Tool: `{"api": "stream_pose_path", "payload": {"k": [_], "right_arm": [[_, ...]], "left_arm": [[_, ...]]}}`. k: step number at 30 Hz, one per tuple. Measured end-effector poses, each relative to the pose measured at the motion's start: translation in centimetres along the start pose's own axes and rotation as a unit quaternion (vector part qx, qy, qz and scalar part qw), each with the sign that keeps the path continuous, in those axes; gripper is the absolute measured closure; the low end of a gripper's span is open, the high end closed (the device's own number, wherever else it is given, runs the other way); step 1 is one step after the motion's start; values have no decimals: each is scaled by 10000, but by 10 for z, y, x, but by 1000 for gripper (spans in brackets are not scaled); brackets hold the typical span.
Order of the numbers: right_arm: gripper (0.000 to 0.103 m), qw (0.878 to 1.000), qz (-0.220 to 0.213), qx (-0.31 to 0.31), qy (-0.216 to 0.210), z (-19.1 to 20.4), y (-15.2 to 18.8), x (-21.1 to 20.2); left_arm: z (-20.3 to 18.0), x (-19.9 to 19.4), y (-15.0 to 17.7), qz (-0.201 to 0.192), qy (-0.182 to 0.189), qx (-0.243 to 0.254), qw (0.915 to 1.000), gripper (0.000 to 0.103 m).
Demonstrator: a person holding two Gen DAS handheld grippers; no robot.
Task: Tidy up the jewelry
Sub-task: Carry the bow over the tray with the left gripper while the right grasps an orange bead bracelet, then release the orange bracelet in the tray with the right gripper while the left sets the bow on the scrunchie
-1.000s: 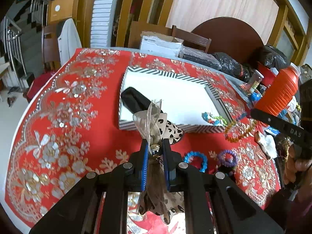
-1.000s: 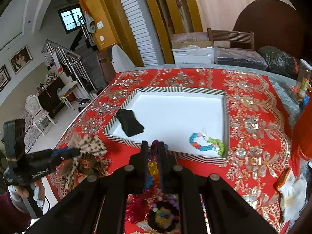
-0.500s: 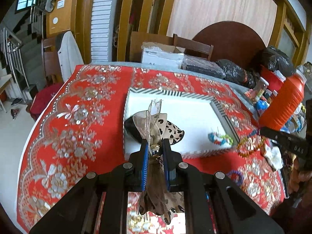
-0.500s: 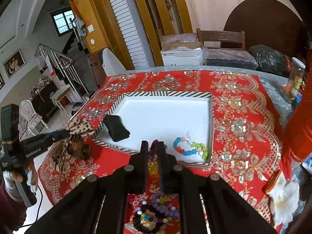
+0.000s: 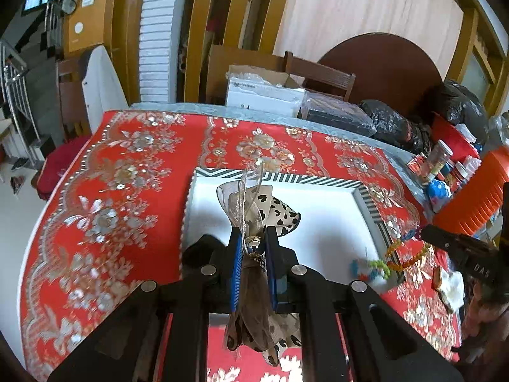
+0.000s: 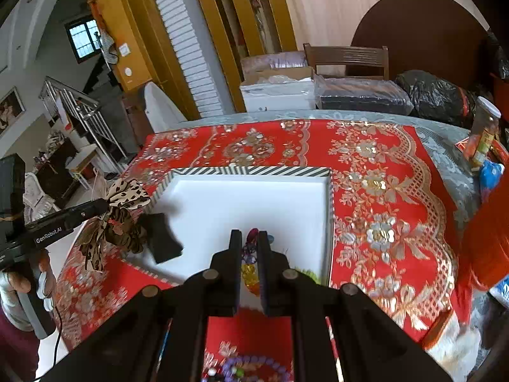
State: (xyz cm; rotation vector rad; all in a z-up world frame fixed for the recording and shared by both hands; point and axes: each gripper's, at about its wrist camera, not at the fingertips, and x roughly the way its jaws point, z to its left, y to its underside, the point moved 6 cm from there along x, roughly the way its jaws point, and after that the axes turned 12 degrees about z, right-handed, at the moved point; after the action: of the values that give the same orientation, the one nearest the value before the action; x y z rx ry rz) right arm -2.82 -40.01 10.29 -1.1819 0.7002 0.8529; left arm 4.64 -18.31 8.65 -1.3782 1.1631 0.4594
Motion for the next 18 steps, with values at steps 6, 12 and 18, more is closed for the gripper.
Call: {"api": "stream_pose_path", "payload": {"k": [6, 12, 18], "right_arm": [[94, 9996, 165, 184, 141, -12, -22, 42], [94, 9974, 416, 369, 453, -33, -24, 81], [94, 9904, 958, 389, 913, -59, 2, 109]], "left_arm": [[0, 40, -20, 223, 98, -193, 9995, 100], [14, 77, -26, 449, -12, -473, 9979, 100], [36, 102, -16, 631, -349, -630, 9954, 99]]}}
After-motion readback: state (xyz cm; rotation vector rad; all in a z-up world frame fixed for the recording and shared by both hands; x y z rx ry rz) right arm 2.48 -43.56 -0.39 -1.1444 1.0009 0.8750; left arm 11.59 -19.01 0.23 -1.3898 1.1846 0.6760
